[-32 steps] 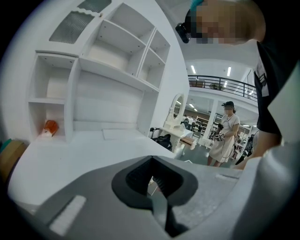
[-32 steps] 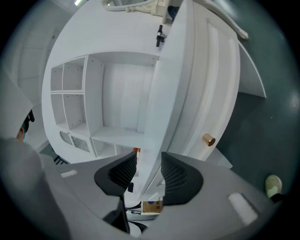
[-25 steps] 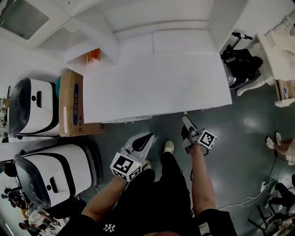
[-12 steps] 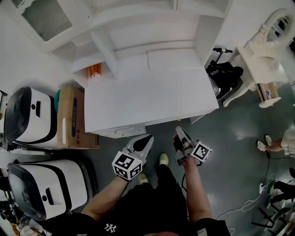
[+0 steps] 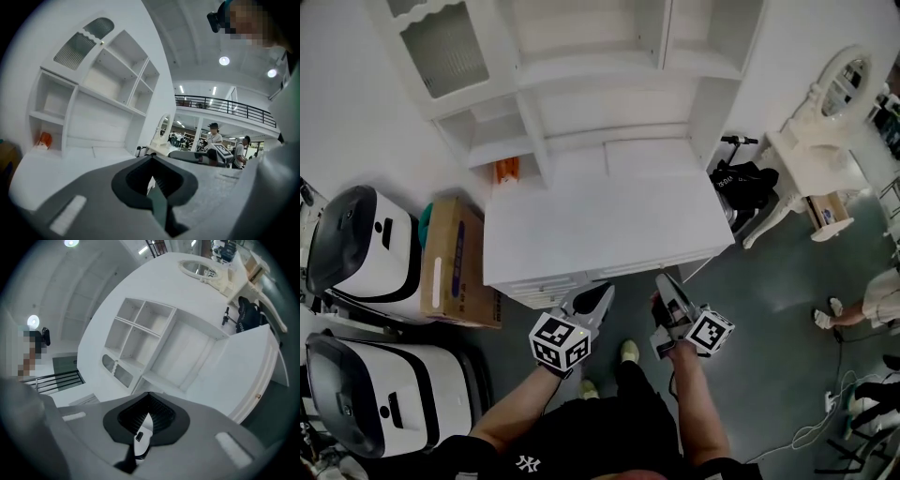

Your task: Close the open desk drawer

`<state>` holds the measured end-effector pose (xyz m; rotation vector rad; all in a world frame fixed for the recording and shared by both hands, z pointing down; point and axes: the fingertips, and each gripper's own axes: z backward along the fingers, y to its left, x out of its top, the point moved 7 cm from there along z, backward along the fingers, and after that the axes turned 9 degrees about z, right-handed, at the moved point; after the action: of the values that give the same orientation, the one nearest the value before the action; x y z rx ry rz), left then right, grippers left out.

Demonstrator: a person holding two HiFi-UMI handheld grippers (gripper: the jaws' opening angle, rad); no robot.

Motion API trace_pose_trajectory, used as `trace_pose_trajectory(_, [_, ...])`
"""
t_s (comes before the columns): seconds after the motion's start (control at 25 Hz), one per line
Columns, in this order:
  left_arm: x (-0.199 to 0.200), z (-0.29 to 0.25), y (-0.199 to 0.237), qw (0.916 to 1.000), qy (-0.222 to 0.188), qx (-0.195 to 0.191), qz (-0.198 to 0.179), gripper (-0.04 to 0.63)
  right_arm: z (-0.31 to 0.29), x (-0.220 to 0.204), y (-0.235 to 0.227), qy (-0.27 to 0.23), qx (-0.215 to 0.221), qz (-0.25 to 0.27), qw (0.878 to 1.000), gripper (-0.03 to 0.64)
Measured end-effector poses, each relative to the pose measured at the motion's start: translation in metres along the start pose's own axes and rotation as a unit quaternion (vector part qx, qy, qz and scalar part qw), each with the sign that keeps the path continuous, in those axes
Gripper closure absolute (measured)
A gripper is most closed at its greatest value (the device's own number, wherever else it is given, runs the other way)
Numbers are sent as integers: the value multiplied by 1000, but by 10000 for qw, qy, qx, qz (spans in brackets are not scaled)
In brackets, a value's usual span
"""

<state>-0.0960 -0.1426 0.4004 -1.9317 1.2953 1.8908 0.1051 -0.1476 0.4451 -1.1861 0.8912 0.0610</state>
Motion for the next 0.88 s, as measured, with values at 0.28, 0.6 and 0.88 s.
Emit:
trace_pose_trajectory(0.28, [19, 25, -13, 9995, -240, -49, -194, 595, 0, 5, 58, -10, 180, 773, 9968, 609])
trace_pose_trajectory(0.6, [34, 54, -27, 9987, -415, -93, -294, 595, 10, 3, 107, 145, 138, 1605, 9868, 609])
trace_pose_trajectory(0.88, [43, 73, -38, 9971, -497, -103, -567, 595, 16, -7, 149, 335, -331, 3040, 9515, 601])
